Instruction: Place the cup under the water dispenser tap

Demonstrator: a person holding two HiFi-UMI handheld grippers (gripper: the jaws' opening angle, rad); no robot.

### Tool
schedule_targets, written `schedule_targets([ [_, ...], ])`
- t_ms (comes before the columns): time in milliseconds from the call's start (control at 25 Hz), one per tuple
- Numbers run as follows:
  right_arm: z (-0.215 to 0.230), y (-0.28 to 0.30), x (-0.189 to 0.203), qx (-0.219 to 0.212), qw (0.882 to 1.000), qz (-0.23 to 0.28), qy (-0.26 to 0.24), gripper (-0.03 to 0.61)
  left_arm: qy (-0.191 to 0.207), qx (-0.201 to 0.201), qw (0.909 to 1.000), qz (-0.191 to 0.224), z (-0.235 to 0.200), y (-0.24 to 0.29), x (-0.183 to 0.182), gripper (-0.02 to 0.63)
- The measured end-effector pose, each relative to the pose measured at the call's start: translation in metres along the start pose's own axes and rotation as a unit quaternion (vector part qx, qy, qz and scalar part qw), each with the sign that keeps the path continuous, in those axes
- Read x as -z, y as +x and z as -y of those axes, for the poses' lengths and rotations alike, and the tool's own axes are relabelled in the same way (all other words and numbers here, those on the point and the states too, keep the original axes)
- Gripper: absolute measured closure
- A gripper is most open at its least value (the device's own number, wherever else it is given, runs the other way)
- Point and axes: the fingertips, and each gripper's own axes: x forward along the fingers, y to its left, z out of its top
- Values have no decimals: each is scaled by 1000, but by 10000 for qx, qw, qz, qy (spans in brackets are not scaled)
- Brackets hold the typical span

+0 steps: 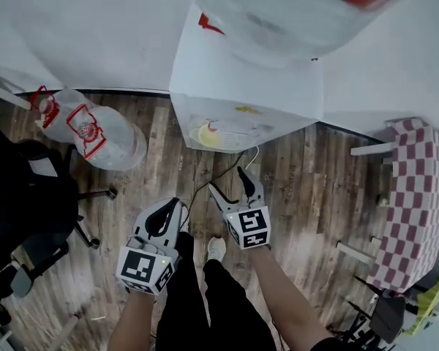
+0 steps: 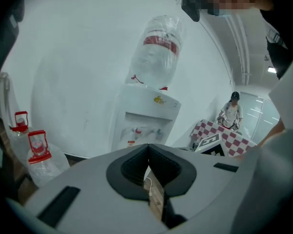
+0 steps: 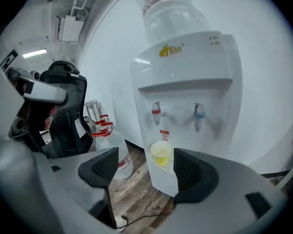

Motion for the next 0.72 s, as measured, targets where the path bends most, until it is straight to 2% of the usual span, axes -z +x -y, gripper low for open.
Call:
schedule_targets([
  [240,-19,-75,-25,-223,9997,-50,-126,242,31,-47,10000,20,50,-43,-31,600],
  [400,-26,-101,-43,-219,9997,2,-128,328,51,70,9999,87,70,-65,-52,600],
  [720,-55,-190,-62,-515,9984,78,-206,481,15,101,9998,151,126,-125,-72,600],
])
